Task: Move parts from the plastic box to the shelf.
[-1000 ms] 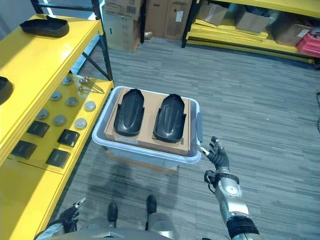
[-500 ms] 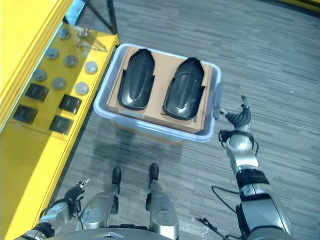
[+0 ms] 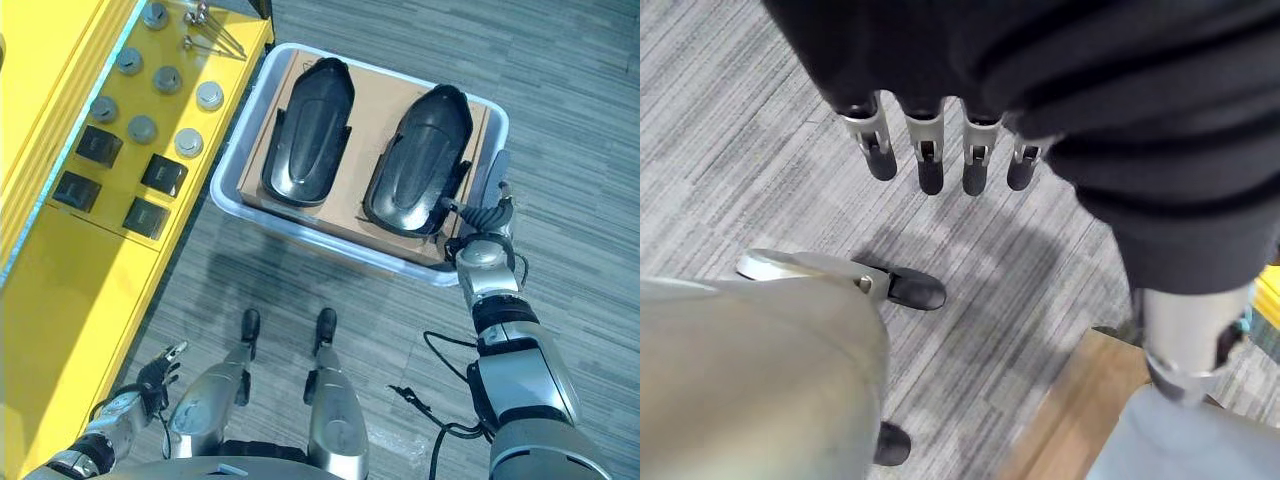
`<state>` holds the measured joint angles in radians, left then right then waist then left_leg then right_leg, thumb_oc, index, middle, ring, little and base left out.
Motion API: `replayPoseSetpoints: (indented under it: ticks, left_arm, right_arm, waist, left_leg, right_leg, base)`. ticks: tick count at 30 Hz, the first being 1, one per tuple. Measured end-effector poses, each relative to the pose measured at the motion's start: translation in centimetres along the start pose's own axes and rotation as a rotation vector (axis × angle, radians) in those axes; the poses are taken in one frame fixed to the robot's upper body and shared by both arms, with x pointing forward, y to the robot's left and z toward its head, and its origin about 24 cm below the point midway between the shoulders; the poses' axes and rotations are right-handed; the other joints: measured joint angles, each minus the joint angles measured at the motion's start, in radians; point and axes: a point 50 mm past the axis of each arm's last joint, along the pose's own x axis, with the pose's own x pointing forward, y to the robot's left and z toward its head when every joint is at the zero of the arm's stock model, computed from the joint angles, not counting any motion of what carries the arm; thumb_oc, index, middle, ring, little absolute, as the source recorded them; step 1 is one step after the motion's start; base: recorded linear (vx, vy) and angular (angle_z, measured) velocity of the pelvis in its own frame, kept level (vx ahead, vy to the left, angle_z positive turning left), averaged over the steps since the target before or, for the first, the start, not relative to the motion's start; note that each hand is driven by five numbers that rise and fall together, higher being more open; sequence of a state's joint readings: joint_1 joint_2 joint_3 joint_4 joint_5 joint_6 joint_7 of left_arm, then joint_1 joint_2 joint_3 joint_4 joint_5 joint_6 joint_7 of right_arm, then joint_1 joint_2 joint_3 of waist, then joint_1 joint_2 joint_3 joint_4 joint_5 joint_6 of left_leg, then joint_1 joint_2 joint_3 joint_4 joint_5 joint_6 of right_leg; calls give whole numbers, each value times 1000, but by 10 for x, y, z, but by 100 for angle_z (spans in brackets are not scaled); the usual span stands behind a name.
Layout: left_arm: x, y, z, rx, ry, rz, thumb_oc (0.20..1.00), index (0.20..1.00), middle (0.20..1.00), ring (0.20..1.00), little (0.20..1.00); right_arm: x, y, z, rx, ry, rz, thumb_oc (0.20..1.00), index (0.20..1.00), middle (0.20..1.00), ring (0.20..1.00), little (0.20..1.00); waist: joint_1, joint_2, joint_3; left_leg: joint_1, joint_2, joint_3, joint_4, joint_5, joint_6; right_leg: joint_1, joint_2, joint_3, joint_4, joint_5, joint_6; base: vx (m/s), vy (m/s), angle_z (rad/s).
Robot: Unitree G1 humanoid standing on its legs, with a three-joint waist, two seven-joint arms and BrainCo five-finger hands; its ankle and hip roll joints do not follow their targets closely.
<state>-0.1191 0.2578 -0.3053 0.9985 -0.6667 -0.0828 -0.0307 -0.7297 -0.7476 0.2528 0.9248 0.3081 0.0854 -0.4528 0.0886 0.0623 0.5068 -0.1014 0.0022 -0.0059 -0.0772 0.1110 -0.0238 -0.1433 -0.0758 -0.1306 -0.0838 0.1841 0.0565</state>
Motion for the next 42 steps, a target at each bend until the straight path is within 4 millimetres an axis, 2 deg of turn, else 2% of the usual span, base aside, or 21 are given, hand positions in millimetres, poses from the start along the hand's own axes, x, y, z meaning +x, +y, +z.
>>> replayPoseSetpoints:
  ticks: [5,6,7,8,13,18,22,24,26,28,31,33,35,39,42]
  left_arm:
    - [1,-4,3,1,-8,-21,1000,1000,1000,1000,1000]
    - [1,-4,3,1,-7,-29,1000,1000,1000,1000,1000]
    - [1,-4,4,2,-9,-34,1000,1000,1000,1000,1000]
    - [1,-4,4,3,-9,-38,1000,1000,1000,1000,1000]
    - [0,4,7,17,-14,-32,1000,1000,1000,1000,1000]
    - [0,8,10,18,-24,-22,1000,1000,1000,1000,1000]
    - [0,5,14,40,-45,-32,1000,1000,1000,1000,1000]
    - [0,4,20,72,-77,-26,1000,1000,1000,1000,1000]
    - [0,6,25,95,-102,-9,1000,1000,1000,1000,1000]
    - [-2,8,37,140,-151,3,1000,1000,1000,1000,1000]
    - [-14,18,76,238,-301,23,1000,1000,1000,1000,1000]
    - [-26,14,107,278,-407,-12,1000,1000,1000,1000,1000]
    - [-34,8,124,305,-474,-44,1000,1000,1000,1000,1000]
    - [-58,-12,162,337,-613,-141,1000,1000,1000,1000,1000]
    - [-70,-22,179,293,-673,-207,1000,1000,1000,1000,1000]
  right_arm:
    - [5,2,-6,-64,113,129,1000,1000,1000,1000,1000]
    - [6,3,-10,-115,144,181,843,843,843,843,843]
    - [8,1,-14,-135,178,215,379,379,379,379,379]
    - [9,-3,-18,-164,210,245,200,200,200,200,200]
    - [10,-14,-29,-223,278,322,200,200,200,200,200]
    - [9,-20,-37,-160,310,273,200,200,200,200,200]
    - [3,-24,-59,-156,349,223,200,200,200,200,200]
    - [-5,-28,-80,-150,387,188,200,200,200,200,200]
    - [-9,-33,-92,-155,403,159,200,200,200,200,200]
    - [-13,-37,-100,-126,384,131,200,200,200,200,200]
    - [-29,-46,-120,-145,343,86,200,200,200,200,200]
    - [-40,-47,-127,-170,313,90,200,200,200,200,200]
    - [-50,-48,-135,-219,298,97,200,200,200,200,200]
    - [-58,-55,-121,-258,172,103,200,200,200,200,200]
    - [-59,-60,-91,-301,16,99,200,200,200,200,200]
  waist:
    - [0,13,8]
    - [4,13,8]
    - [10,13,8]
    - [18,13,8]
    - [35,13,8]
    - [42,14,6]
    - [41,14,0]
    - [43,6,-47]
    - [38,-5,-87]
    - [31,-17,-105]
    - [6,-67,-193]
    - [-12,-92,-223]
    - [-20,-104,-274]
    - [-49,-105,-312]
    - [-79,-99,-328]
  left_leg:
    - [-10,-1,-20,0,5,-1]
    - [-15,-1,-21,0,8,-1]
    - [-20,-1,-22,0,10,-2]
    - [-24,-1,-22,0,11,-2]
    - [-24,-1,-47,0,19,-5]
    - [-16,-3,-52,0,25,-6]
    - [16,-3,-60,0,24,-7]
    - [15,-4,-66,-1,23,-7]
    - [17,-5,-65,-1,22,-6]
    - [34,-5,-64,-1,21,-4]
    - [63,-2,-58,-7,5,-8]
    - [94,1,-47,-8,-6,-3]
    - [93,2,-40,-8,-10,-2]
    - [121,6,-22,-9,-14,2]
    - [140,9,-17,-9,-14,2]
  right_leg:
    - [-3,-2,-17,-6,-1,0]
    - [-7,-3,-20,-6,-1,0]
    - [-11,-3,-21,-6,0,0]
    - [-15,-4,-23,-6,0,0]
    - [-1,-5,-49,-6,-1,0]
    - [9,-6,-55,-3,3,-5]
    - [46,-6,-67,0,3,-5]
    - [49,-7,-72,0,0,-3]
    - [50,-9,-71,0,-2,-1]
    - [68,-8,-70,1,-2,0]
    - [95,-7,-68,0,-16,3]
    - [126,-7,-64,-1,-22,3]
    - [128,-6,-50,-6,-33,1]
    - [150,-6,-42,-6,-35,3]
    - [157,-3,-38,-6,-35,3]
  base:
    - [-17,0,9]
    - [-20,-25,9]
    - [-8,-34,5]
    - [-7,-45,5]
    - [-8,-21,15]
    - [-1,9,4]
    - [-14,-10,8]
    - [-21,-22,10]
    - [-32,-41,1]
    - [-27,-47,-1]
    - [-18,-58,-5]
    - [-2,-51,-6]
    - [-3,-64,-10]
    - [-26,-46,-10]
    - [-30,-44,-7]
